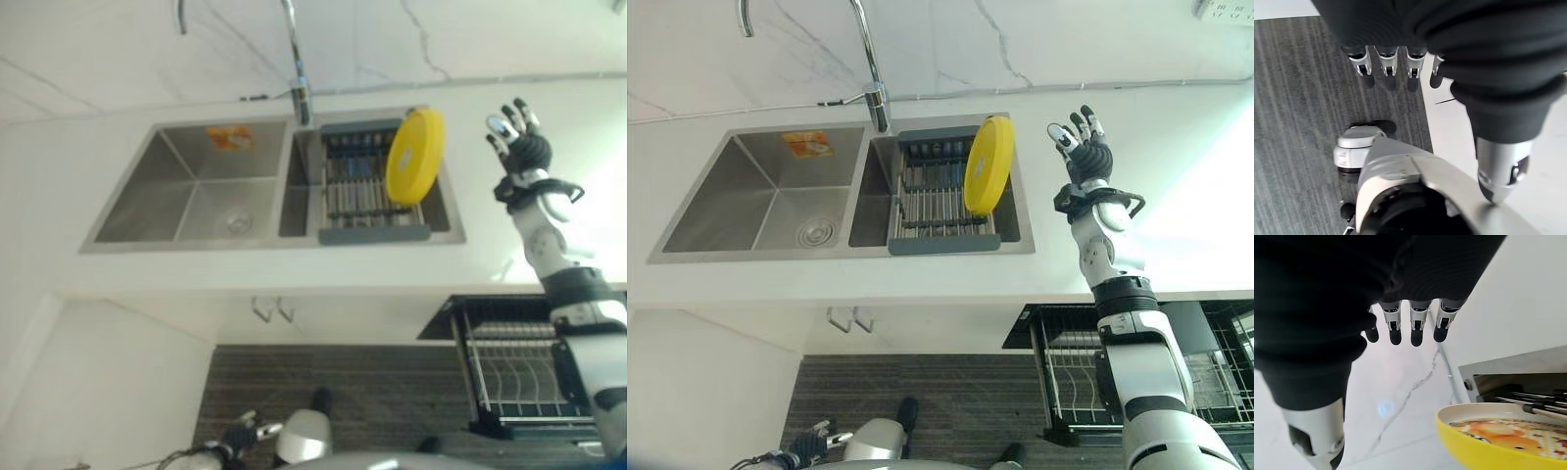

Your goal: Place the dishes in the dishwasher.

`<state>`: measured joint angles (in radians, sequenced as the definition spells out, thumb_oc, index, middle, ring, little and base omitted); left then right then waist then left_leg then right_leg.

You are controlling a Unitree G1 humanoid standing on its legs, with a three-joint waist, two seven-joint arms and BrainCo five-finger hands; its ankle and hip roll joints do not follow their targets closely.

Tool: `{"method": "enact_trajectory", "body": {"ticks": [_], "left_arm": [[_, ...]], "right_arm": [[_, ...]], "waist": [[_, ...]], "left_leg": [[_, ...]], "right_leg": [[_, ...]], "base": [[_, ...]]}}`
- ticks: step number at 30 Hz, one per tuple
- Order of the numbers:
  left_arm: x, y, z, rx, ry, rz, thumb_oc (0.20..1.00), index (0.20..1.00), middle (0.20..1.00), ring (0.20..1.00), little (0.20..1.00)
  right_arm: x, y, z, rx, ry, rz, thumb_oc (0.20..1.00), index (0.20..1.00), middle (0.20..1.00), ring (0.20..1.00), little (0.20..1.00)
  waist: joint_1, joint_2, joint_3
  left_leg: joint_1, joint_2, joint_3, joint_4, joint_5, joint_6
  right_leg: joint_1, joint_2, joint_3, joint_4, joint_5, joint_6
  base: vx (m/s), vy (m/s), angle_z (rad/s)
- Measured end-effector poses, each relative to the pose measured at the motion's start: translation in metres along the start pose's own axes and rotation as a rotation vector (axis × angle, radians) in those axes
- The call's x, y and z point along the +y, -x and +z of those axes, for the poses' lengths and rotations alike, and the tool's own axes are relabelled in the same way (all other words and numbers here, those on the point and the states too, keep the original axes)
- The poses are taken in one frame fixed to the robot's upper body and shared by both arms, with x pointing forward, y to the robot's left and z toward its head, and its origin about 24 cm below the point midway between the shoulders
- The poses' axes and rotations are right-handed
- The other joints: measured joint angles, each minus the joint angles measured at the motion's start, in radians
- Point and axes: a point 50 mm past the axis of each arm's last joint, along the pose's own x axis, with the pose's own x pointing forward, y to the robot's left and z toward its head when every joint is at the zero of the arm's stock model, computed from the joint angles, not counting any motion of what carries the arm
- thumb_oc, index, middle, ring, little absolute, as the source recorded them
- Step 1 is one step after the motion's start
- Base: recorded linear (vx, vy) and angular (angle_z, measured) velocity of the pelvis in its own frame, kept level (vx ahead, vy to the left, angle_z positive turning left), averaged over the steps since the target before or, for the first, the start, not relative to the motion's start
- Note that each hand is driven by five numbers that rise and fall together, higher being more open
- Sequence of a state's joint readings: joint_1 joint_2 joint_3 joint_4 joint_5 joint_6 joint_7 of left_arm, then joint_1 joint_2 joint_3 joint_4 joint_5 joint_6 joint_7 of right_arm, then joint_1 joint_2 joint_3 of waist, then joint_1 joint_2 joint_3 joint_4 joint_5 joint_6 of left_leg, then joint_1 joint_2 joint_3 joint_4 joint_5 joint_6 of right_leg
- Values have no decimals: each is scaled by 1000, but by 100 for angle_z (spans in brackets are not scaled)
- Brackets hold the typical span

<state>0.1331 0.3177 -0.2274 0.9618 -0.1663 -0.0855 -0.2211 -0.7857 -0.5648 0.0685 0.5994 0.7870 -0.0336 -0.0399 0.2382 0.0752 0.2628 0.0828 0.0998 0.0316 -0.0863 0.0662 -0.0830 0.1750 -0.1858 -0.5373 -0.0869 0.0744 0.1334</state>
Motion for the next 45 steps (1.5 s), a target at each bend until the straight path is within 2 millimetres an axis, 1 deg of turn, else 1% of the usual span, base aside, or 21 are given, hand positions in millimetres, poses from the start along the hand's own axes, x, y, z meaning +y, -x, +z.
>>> {"method": "enact_trajectory", "body": {"ticks": [2, 5, 8, 11, 13, 17, 21, 25, 28, 31, 36, 41, 45], "left_arm": [[1, -1, 2, -4, -2, 1, 1000, 1000, 1000, 1000, 1000], [1, -1, 2, -5, -2, 0, 1000, 1000, 1000, 1000, 1000], [0, -1, 2, -6, -1, -10, 1000, 1000, 1000, 1000, 1000], [0, -2, 8, -22, 3, -31, 1000, 1000, 1000, 1000, 1000], [0, -2, 8, -22, 4, -36, 1000, 1000, 1000, 1000, 1000], [0, -2, 8, -22, 5, -35, 1000, 1000, 1000, 1000, 1000], [1, -2, 8, -23, 10, -37, 1000, 1000, 1000, 1000, 1000], [3, -2, 10, -26, 22, -30, 1000, 1000, 1000, 1000, 1000], [4, -2, 7, -8, 32, -24, 1000, 1000, 1000, 1000, 1000], [4, -2, 7, -6, 33, -23, 1000, 1000, 1000, 1000, 1000], [5, -3, 10, -12, 34, -23, 1000, 1000, 1000, 1000, 1000], [5, -4, 12, -16, 50, -21, 1000, 1000, 1000, 1000, 1000], [5, -4, 14, -21, 49, -21, 1000, 1000, 1000, 1000, 1000]], "right_arm": [[-1, -3, 2, 2, -2, -12, 1000, 1000, 1000, 1000, 1000], [3, -6, 7, -15, -5, -1, 1000, 1000, 1000, 1000, 1000], [3, -6, 7, -15, -5, 1, 1000, 1000, 1000, 1000, 1000], [8, -7, 6, -9, -4, 24, 1000, 1000, 1000, 1000, 1000], [13, -7, 1, 7, 13, 51, 1000, 1000, 1000, 1000, 1000], [26, -6, -6, 17, -19, 80, 1000, 1000, 1000, 1000, 1000], [29, -7, -5, 13, -5, 84, 1000, 1000, 1000, 1000, 1000], [32, -7, -9, 25, -18, 78, 1000, 1000, 1000, 1000, 1000], [36, -7, -13, 47, -29, 81, 1000, 1000, 1000, 1000, 1000], [37, -7, -14, 49, -27, 81, 1000, 1000, 1000, 1000, 1000], [37, -7, -14, 47, -7, 83, 1000, 1000, 1000, 1000, 1000], [43, -6, -18, 65, 31, 107, 1000, 1000, 1000, 1000, 1000], [44, -7, -16, 59, 30, 109, 1000, 1000, 1000, 1000, 1000]], "waist": [[0, 3, 10], [0, 11, 33], [0, 18, 50], [10, 26, 64], [12, 26, 65], [14, 25, 65], [16, 22, 71], [15, 17, 86], [14, 12, 89], [15, 7, 93], [15, 10, 106], [15, 16, 113], [16, 16, 113]], "left_leg": [[-2, 0, -3, 0, 1, -1], [-12, 0, -8, 6, 1, -1], [-17, 0, -17, 8, 1, -1], [-29, 2, -20, 23, 1, -1], [-29, 2, -20, 23, 1, -1], [-30, 4, -20, 24, 1, -1], [-29, 4, -19, 25, 1, -1], [-30, 6, -19, 37, 0, -2], [-29, 7, -19, 37, 0, -2], [-30, 7, -19, 38, 0, -2], [-34, 7, -18, 38, 0, -2], [-37, 8, -19, 39, 0, -2], [-38, 7, -19, 40, 0, -2]], "right_leg": [[-1, 0, -2, 0, -1, 0], [-4, 0, -6, 0, -2, 0], [-3, 0, -16, 0, -2, 0], [-4, 1, -21, 0, -3, -1], [-4, 1, -21, 0, -3, -1], [-3, 1, -20, 0, -3, -1], [-3, 2, -20, 0, -3, -1], [-2, 4, -20, 0, -3, -1], [0, 2, -20, 0, -3, -2], [-1, 1, -19, 3, -3, -2], [-2, 0, -18, 5, -3, -2], [-5, 0, -19, 7, -4, -3], [-5, 0, -19, 8, -4, -3]], "base": [[9, 5, 2], [21, 2, 5], [23, -16, 9], [9, -35, 9], [16, -9, 0], [24, -20, 0], [8, -20, 0], [29, -45, 0], [0, 0, 0], [0, 0, 0], [0, 0, 0], [0, 0, 0], [0, 0, 0]]}}
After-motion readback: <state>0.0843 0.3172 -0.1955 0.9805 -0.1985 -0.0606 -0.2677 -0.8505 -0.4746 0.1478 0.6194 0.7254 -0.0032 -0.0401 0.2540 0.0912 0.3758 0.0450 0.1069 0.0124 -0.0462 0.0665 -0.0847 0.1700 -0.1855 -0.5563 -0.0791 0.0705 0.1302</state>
